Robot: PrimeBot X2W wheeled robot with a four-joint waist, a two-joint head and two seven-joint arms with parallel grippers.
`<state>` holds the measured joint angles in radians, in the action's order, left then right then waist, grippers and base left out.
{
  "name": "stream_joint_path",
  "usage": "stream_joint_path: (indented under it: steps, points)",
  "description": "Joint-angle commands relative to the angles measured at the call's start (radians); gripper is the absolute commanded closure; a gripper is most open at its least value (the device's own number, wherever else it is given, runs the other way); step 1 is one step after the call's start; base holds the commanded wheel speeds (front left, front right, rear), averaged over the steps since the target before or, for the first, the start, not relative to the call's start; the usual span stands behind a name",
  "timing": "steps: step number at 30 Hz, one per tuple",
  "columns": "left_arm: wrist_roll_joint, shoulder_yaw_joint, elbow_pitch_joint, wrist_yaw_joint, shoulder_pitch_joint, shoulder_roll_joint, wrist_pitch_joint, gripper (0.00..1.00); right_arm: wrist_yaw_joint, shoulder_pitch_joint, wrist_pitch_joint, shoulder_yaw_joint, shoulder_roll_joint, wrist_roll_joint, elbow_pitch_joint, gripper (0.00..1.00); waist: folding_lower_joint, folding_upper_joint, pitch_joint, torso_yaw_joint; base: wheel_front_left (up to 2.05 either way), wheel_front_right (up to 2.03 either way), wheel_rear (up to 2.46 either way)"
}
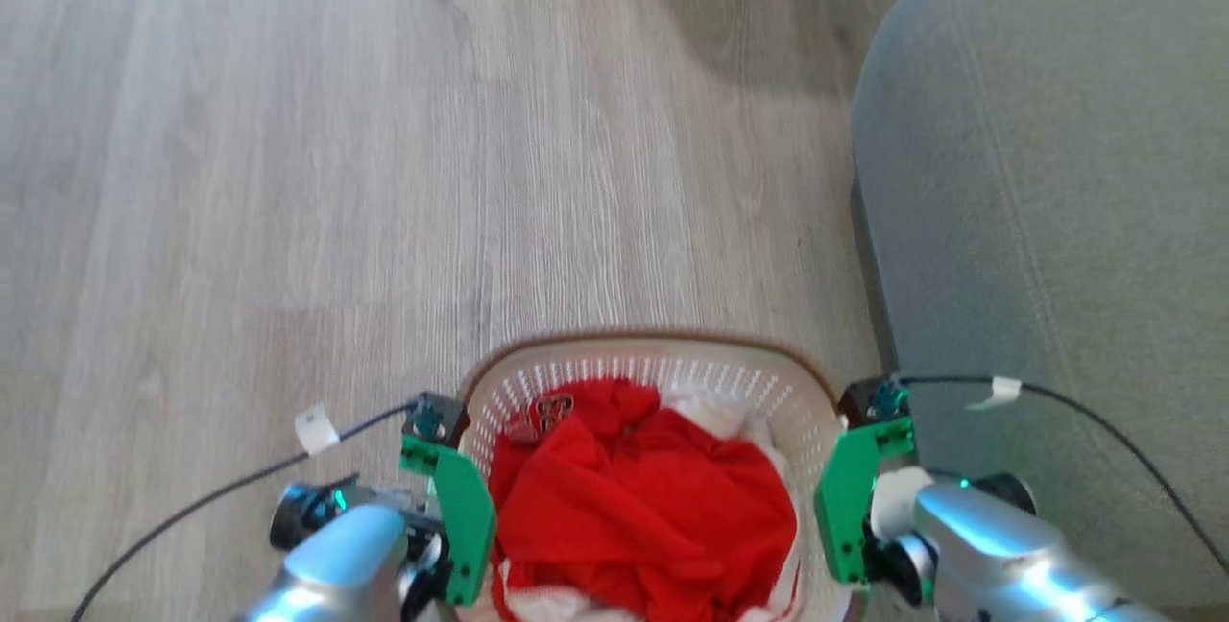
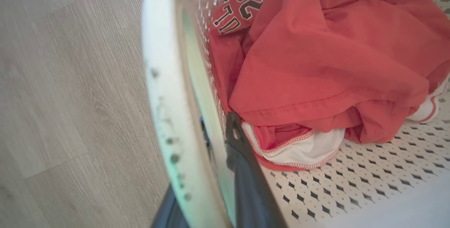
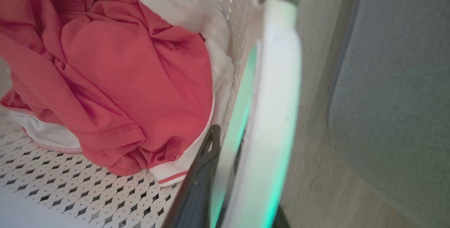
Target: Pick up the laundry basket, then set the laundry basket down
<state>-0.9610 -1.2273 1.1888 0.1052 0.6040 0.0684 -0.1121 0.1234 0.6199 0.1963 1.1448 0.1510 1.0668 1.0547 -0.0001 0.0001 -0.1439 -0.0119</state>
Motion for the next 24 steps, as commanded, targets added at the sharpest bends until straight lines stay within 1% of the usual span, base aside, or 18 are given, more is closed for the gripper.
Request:
stream_joint_path:
  steps: [1,10,24]
  points:
    - [0.007,-0.012,-0.024,0.025,0.008,0.008,-0.007,1.0,0.007,0.008,-0.012,0.014,-0.025,-0.004,-0.03,1.0,0.0001,-0.0001,0.047,-0.007,0.0,0.0,0.0]
    - [-0.039,-0.018,-0.016,0.025,-0.064,0.014,-0.013,1.0,0.007,-0.02,-0.011,0.07,-0.044,0.015,-0.008,1.0,0.0001,-0.0001,0.13,-0.02,0.0,0.0,0.0]
    - [-0.067,-0.028,-0.011,0.025,-0.083,0.014,-0.026,1.0,0.007,-0.031,-0.017,0.106,-0.064,0.046,0.0,1.0,0.0001,-0.0001,0.154,-0.022,0.0,0.0,0.0]
